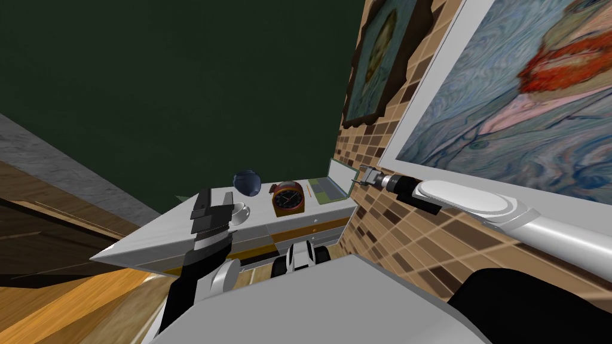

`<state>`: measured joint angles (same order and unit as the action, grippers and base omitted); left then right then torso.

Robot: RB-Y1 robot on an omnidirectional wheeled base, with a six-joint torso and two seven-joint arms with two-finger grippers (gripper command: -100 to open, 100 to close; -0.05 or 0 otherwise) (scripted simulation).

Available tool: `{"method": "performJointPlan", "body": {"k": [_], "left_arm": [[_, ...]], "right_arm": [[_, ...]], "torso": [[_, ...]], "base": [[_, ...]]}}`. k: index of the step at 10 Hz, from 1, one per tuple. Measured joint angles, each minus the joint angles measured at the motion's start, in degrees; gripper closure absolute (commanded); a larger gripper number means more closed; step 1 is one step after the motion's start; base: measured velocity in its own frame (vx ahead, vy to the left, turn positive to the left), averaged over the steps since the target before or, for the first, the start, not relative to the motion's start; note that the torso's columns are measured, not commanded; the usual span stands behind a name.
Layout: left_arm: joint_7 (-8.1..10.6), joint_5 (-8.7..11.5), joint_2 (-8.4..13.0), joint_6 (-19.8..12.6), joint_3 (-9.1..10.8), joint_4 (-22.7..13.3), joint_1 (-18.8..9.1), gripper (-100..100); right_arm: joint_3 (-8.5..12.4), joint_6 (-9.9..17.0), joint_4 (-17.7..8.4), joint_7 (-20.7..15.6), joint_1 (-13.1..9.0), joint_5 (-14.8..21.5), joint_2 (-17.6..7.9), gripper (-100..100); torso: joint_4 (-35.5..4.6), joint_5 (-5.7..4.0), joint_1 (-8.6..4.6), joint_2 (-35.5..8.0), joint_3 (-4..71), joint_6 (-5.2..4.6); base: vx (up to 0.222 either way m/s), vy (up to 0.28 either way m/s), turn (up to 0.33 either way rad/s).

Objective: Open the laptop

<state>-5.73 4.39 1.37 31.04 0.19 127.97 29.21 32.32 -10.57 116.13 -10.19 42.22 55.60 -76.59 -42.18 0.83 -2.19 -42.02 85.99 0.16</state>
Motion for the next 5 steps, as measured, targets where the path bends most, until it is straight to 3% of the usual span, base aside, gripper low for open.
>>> {"method": "performJointPlan", "body": {"k": [5], "left_arm": [[0.0, 0.0, 0.0, 0.0, 0.0, 0.0, 0.0, 0]], "right_arm": [[0.2, 0.3, -0.1, 0.3, 0.0, 0.0, -0.5, -100]], "torso": [[0.0, 0.12, 0.1, 0.0, 0.1, 0.04]], "base": [[-0.003, 0.002, 0.001]]}}
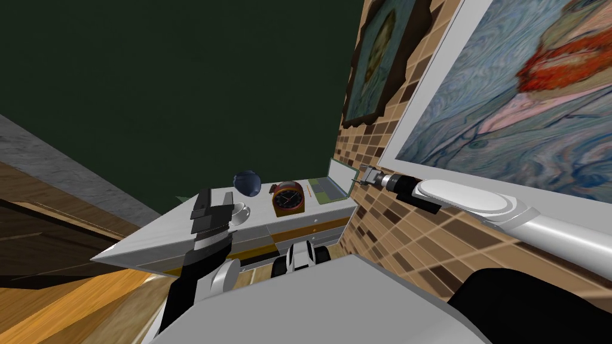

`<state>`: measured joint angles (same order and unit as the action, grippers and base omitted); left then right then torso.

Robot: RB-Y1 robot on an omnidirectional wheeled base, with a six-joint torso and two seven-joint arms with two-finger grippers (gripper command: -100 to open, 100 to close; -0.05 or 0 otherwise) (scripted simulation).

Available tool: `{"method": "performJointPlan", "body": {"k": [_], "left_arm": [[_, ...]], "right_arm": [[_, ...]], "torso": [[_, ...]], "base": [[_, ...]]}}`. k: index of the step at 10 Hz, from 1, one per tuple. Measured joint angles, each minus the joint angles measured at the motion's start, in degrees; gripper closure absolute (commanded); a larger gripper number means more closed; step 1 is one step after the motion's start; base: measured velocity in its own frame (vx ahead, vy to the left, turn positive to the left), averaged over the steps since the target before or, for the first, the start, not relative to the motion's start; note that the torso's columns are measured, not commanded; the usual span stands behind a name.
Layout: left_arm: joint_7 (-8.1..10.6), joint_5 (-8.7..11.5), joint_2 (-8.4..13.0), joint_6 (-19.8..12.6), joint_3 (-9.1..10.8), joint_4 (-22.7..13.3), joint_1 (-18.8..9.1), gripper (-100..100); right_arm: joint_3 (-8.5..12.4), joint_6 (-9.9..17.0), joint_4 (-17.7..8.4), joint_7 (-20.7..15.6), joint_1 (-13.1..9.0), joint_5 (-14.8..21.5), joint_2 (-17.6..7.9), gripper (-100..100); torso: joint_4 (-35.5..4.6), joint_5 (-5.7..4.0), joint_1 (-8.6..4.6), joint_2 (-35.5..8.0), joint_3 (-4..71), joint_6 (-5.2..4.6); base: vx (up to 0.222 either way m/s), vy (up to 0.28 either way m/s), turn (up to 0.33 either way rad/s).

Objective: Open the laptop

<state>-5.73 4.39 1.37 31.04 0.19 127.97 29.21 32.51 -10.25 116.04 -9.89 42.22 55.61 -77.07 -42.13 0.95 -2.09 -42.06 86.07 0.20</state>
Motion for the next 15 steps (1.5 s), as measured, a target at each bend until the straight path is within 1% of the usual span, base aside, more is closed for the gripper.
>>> {"method": "performJointPlan", "body": {"k": [1, 2, 3, 5, 6, 7, 8, 9, 10, 13, 15], "left_arm": [[0.0, 0.0, 0.0, 0.0, 0.0, 0.0, 0.0, 0], [0.0, 0.0, 0.0, 0.0, 0.0, 0.0, 0.0, 0], [0.0, 0.0, 0.0, 0.0, 0.0, 0.0, 0.0, 0], [0.0, 0.0, 0.0, 0.0, 0.0, 0.0, 0.0, 0], [0.0, 0.0, 0.0, 0.0, 0.0, 0.0, 0.0, 0], [0.0, 0.0, 0.0, 0.0, 0.0, 0.0, 0.0, 0], [0.0, 0.0, 0.0, 0.0, 0.0, 0.0, 0.0, 0], [0.0, 0.0, 0.0, 0.0, 0.0, 0.0, 0.0, 0], [0.0, 0.0, 0.0, 0.0, 0.0, 0.0, 0.0, 0], [0.0, 0.0, 0.0, 0.0, 0.0, 0.0, 0.0, 0], [0.0, 0.0, 0.0, 0.0, 0.0, 0.0, 0.0, 0]], "right_arm": [[0.1, 0.0, 0.1, 0.0, 0.1, 0.0, 0.1, -100], [-0.4, 0.1, 0.0, -0.1, -0.3, 0.1, 0.0, -100], [-0.4, 0.0, -0.1, -0.3, -0.4, 0.1, 0.1, -100], [0.3, -0.3, 0.3, -0.1, 0.3, 0.0, 0.3, -100], [0.0, -0.1, 0.0, 0.0, 0.0, 0.0, 0.1, -100], [-0.2, -0.1, 0.1, 0.0, -0.1, 0.0, 0.4, -100], [0.4, 0.1, 0.2, 0.5, 0.3, 0.0, -0.6, -100], [0.5, 0.2, 0.3, 0.6, 0.4, 0.0, -0.7, 100], [0.7, 0.2, 0.2, 0.7, 0.6, -0.1, -1.1, 100], [0.8, -0.4, 0.0, 0.7, 0.6, -0.2, -1.1, 100], [1.0, -0.4, 0.1, 0.7, 0.8, -0.2, -1.1, 100]], "torso": [[0.0, 0.02, -0.06, -0.1, 0.0, -0.02], [0.0, -0.11, 0.04, 0.0, -0.1, 0.03], [0.0, -0.17, 0.06, 0.1, -0.1, 0.03], [0.0, -0.01, -0.1, 0.1, 0.0, -0.01], [0.0, 0.05, -0.16, 0.0, 0.1, 0.01], [0.1, -0.44, 0.38, 0.1, -0.3, -0.03], [0.1, -0.66, 1.2, 0.3, -0.7, -0.06], [0.0, -0.9, 1.46, 0.1, -1.1, -0.04], [-0.1, -0.92, 1.61, 0.1, -1.1, -0.01], [-0.1, -0.77, 1.48, 0.2, -1.0, -0.07], [-0.1, -0.79, 1.52, 0.2, -1.0, -0.09]], "base": [[0.004, 0.007, 0.0], [0.014, 0.001, -0.005], [0.013, -0.014, 0.01], [-0.003, -0.003, -0.005], [-0.012, 0.048, -0.01], [0.026, 0.119, -0.099], [-0.03, 0.033, -0.055], [0.01, 0.023, -0.001], [0.0, 0.0, 0.0], [0.0, 0.0, 0.0], [-0.001, 0.002, -0.005]]}}
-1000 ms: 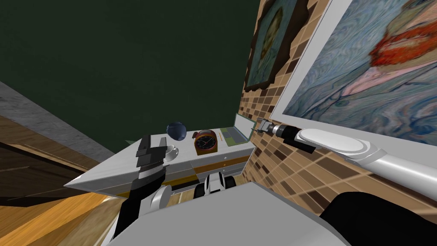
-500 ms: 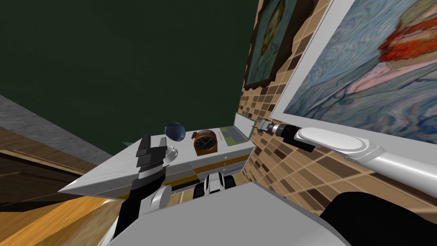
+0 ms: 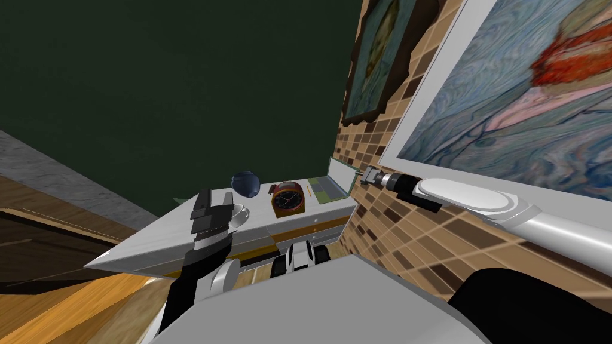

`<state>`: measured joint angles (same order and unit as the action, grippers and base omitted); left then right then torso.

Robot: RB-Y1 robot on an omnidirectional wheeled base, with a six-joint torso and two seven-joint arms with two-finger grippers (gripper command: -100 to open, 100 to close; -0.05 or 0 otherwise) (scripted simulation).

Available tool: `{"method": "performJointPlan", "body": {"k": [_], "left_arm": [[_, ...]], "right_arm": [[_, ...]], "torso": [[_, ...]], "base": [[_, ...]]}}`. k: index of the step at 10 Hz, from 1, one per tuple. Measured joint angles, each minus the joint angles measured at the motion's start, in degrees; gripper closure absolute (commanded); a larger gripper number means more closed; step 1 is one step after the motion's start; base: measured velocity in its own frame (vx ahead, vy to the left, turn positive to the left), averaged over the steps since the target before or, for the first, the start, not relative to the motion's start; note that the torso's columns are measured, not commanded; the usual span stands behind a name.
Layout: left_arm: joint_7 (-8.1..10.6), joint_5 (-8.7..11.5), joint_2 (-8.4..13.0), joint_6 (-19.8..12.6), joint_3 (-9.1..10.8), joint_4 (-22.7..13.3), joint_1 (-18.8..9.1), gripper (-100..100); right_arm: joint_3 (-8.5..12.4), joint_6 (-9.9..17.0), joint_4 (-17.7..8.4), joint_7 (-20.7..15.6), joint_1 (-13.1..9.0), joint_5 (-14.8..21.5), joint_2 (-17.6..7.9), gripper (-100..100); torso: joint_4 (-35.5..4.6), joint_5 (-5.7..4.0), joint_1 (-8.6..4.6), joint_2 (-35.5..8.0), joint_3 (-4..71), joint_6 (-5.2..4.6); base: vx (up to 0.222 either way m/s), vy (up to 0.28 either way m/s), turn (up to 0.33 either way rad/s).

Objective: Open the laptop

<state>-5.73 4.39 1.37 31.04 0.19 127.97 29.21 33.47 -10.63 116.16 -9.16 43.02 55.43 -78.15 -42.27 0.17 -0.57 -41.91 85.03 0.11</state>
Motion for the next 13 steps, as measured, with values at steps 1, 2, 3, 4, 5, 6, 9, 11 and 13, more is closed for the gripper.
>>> {"method": "performJointPlan", "body": {"k": [1, 2, 3, 4, 5, 6, 9, 11, 13], "left_arm": [[0.0, 0.0, 0.0, 0.0, 0.0, 0.0, 0.0, 0], [0.0, 0.0, 0.0, 0.0, 0.0, 0.0, 0.0, 0], [0.0, 0.0, 0.0, 0.0, 0.0, 0.0, 0.0, 0], [0.0, 0.0, 0.0, 0.0, 0.0, 0.0, 0.0, 0], [0.0, 0.0, 0.0, 0.0, 0.0, 0.0, 0.0, 0], [0.0, 0.0, 0.0, 0.0, -0.01, 0.0, 0.0, 0], [0.0, 0.0, 0.0, 0.0, -0.01, 0.0, 0.0, 0], [0.0, 0.0, 0.0, 0.0, 0.0, 0.0, 0.0, 0], [0.0, 0.0, 0.0, 0.0, 0.0, 0.0, 0.0, 0]], "right_arm": [[-0.2, 0.2, 0.0, 0.0, -0.1, 0.0, -0.2, 100], [-0.3, 0.2, -0.1, 0.0, -0.2, 0.0, -0.1, 100], [-0.2, 0.2, 0.0, 0.0, -0.1, 0.0, -0.1, 100], [-0.2, 0.3, 0.0, 0.1, -0.2, 0.1, -0.2, 100], [-0.3, 0.4, 0.0, 0.1, -0.1, 0.1, -0.2, -100], [0.0, 0.1, -0.9, 0.6, -0.3, -0.1, 0.2, -100], [-1.7, 1.7, -4.1, 3.2, -1.5, -0.4, -0.1, -100], [-2.3, 2.4, -6.1, 5.0, -1.9, -0.9, -0.2, -100], [-2.8, 2.3, -8.3, 6.2, -2.8, -1.5, 0.4, -100]], "torso": [[0.0, -0.02, 0.01, 0.0, 0.0, 0.06], [0.0, -0.04, -0.01, 0.0, 0.0, 0.07], [0.0, -0.05, 0.01, 0.0, 0.0, 0.05], [0.0, -0.02, 0.03, 0.0, 0.0, 0.04], [0.1, -0.15, 0.15, 0.0, -0.1, 0.02], [0.0, -0.31, 0.19, -0.5, -0.5, -0.26], [-0.2, -0.25, 0.35, -0.7, -0.7, -0.31], [-0.1, -0.26, 0.31, -0.6, -0.6, -0.36], [-0.1, -0.33, 0.24, -0.6, -0.6, -0.49]], "base": [[0.0, 0.0, 0.0], [0.0, 0.0, 0.0], [-0.004, 0.005, -0.014], [-0.009, 0.01, -0.014], [-0.119, 0.042, -0.043], [-0.174, 0.057, -0.08], [-0.156, 0.048, -0.083], [-0.111, 0.036, -0.061], [-0.074, 0.018, -0.02]]}}
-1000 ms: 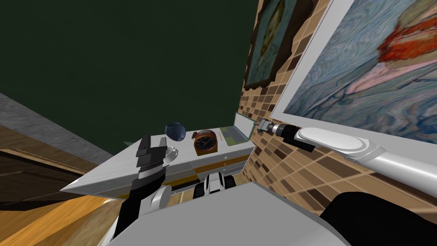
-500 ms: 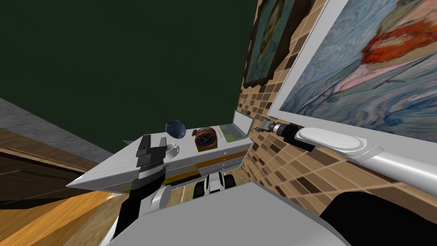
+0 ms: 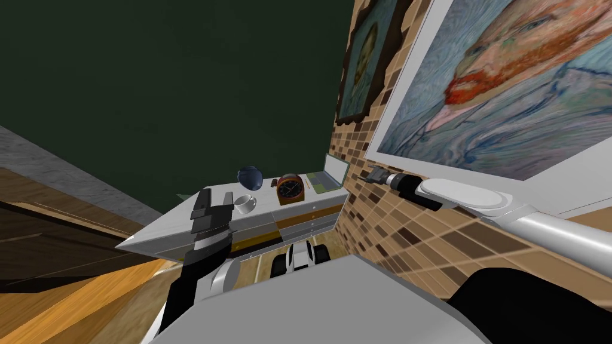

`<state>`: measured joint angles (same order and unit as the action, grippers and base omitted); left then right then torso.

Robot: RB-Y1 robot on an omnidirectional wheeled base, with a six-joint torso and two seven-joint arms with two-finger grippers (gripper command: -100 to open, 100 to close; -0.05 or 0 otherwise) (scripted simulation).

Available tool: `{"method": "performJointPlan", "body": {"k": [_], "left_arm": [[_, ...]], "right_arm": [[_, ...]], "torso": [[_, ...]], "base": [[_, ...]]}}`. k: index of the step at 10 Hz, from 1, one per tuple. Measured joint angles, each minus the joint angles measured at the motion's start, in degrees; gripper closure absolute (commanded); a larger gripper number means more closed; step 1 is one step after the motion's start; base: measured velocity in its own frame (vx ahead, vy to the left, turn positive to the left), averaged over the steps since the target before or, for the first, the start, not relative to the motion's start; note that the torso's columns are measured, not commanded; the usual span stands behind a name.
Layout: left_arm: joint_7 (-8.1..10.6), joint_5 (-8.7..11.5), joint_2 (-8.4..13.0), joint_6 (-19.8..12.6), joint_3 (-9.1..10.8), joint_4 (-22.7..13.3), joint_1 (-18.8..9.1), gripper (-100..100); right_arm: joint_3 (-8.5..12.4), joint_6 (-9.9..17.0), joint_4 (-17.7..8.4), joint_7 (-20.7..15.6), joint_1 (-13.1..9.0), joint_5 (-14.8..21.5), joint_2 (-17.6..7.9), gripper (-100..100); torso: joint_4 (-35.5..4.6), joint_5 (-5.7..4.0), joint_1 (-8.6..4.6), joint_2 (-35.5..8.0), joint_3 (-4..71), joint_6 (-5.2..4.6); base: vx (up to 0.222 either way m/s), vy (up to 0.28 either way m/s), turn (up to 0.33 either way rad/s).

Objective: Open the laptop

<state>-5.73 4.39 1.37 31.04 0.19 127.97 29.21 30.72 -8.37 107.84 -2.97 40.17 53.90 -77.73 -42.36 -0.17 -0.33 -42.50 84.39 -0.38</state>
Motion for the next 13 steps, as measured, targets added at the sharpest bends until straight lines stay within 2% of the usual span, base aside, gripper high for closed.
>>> {"method": "performJointPlan", "body": {"k": [3, 4, 6, 9, 10, 11, 12, 13], "left_arm": [[0.0, 0.0, 0.0, 0.0, 0.0, 0.0, 0.0, 0], [0.0, 0.0, 0.0, 0.0, 0.0, 0.0, 0.0, 0], [0.0, 0.0, 0.0, 0.0, 0.01, 0.0, 0.0, 0], [0.0, 0.0, 0.0, 0.0, 0.01, 0.0, 0.0, 0], [0.0, 0.0, 0.0, 0.0, 0.03, 0.0, 0.0, 0], [0.0, 0.0, 0.0, 0.0, -0.01, 0.0, 0.0, 0], [0.0, 0.0, 0.0, 0.0, 0.0, 0.0, 0.0, 0], [0.0, 0.0, 0.0, 0.0, 0.02, 0.0, 0.0, 0]], "right_arm": [[-1.5, -0.4, -3.2, 1.9, -1.8, -2.0, -0.1, -100], [-1.4, -1.1, -4.2, 2.7, -1.6, -3.1, 0.0, -100], [-1.3, -1.8, -4.5, 4.0, -0.8, -5.2, -0.3, -100], [-0.7, -3.9, -4.5, 4.7, -0.2, -8.3, -0.1, -100], [-0.4, -4.1, -4.7, 4.9, -0.2, -8.8, -0.6, -100], [-0.7, -3.0, -4.2, 5.9, 0.8, -5.1, -1.3, -100], [-0.5, -3.9, -4.1, 5.5, 0.2, -6.9, -0.4, -100], [0.0, -4.7, -4.2, 5.1, -0.3, -8.6, -0.6, -100]], "torso": [[-0.1, -0.17, -0.15, -0.3, -0.3, -0.25], [-0.1, -0.17, -0.32, -0.3, -0.2, -0.33], [0.0, -0.1, -0.35, 0.1, 0.1, -0.02], [0.5, 0.07, -0.62, 1.5, 1.2, 1.04], [0.6, 0.07, -0.27, 1.8, 1.4, 1.36], [0.2, 0.35, -0.74, 1.8, 3.2, 1.48], [0.4, 0.03, -1.28, 1.8, 2.3, 1.18], [0.3, -0.16, -0.95, 1.2, 1.1, 0.72]], "base": [[-0.065, 0.011, 0.039], [-0.024, 0.01, 0.033], [0.069, -0.013, 0.063], [0.153, -0.025, 0.053], [0.132, -0.024, 0.063], [0.059, 0.033, 0.065], [0.053, -0.049, 0.08], [0.061, -0.021, -0.039]]}}
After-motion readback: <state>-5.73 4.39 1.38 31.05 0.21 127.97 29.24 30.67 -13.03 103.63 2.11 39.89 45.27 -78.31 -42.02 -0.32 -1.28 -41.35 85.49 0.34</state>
